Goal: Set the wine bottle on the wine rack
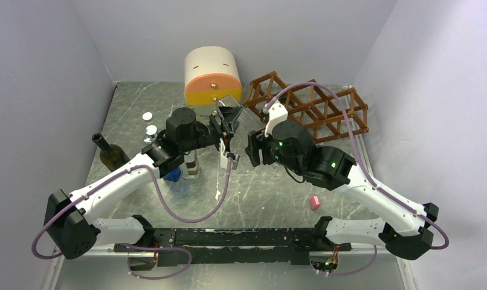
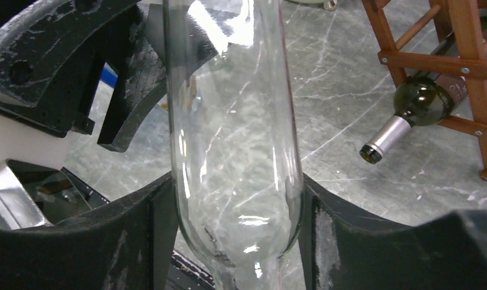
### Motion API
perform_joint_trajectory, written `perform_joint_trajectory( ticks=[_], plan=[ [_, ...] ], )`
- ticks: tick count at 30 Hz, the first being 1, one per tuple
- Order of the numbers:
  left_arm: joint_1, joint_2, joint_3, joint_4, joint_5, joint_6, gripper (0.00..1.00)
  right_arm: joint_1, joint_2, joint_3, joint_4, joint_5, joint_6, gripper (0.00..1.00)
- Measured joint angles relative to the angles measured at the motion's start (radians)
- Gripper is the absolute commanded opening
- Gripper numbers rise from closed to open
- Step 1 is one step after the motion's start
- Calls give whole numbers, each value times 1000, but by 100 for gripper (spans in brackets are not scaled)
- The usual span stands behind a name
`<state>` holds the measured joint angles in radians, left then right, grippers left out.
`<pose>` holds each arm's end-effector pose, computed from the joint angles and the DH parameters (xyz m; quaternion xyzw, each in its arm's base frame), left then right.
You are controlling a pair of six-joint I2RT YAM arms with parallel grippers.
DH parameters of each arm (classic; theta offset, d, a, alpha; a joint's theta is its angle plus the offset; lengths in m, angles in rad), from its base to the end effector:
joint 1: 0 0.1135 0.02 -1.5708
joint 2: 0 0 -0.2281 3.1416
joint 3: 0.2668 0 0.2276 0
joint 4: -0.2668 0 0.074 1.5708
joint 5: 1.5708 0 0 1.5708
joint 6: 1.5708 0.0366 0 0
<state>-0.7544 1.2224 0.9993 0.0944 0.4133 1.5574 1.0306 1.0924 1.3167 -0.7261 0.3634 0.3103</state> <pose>0.1912 -0.1998 0.3240 0.7274 0.1724 0.1106 0.6550 0.1195 0.1739 0.3713 -0.2121 0.8245 0.1895 0.4892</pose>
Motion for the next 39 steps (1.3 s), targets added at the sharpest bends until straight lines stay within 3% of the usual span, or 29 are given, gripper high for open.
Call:
perform_joint_trajectory(
  ticks=[4,6,7,10,11,12,21,26,31,39],
  plan=[
    [0,-3,0,-6,1,-1,23,0,-2,2,-7,6,9,30],
    [0,-4,0,-11,4,-5,34,1,-2,2,-12,8,14,10],
    [0,-4,0,-11,5,-6,44,1,-2,2,-13,10,17,2],
    [0,-3,-2,-6,6,-14,65,2,-3,3,-14,16,24,0],
    [0,-4,-4,-1,6,-18,89,3,-3,3,-16,19,24,0],
    [0,-4,-7,6,6,-26,100,5,-3,4,-18,24,25,0],
    [0,10,-27,190,-69,-148,98,-11,-15,3,-41,192,72,0],
    [0,25,-71,283,-115,-310,98,-139,-15,-21,-50,201,113,0],
    [0,0,-85,330,-144,-615,98,-307,-46,-112,-69,162,143,0],
    [0,-84,-56,315,-317,-1396,99,-349,-127,-174,-153,122,235,0]
  ],
)
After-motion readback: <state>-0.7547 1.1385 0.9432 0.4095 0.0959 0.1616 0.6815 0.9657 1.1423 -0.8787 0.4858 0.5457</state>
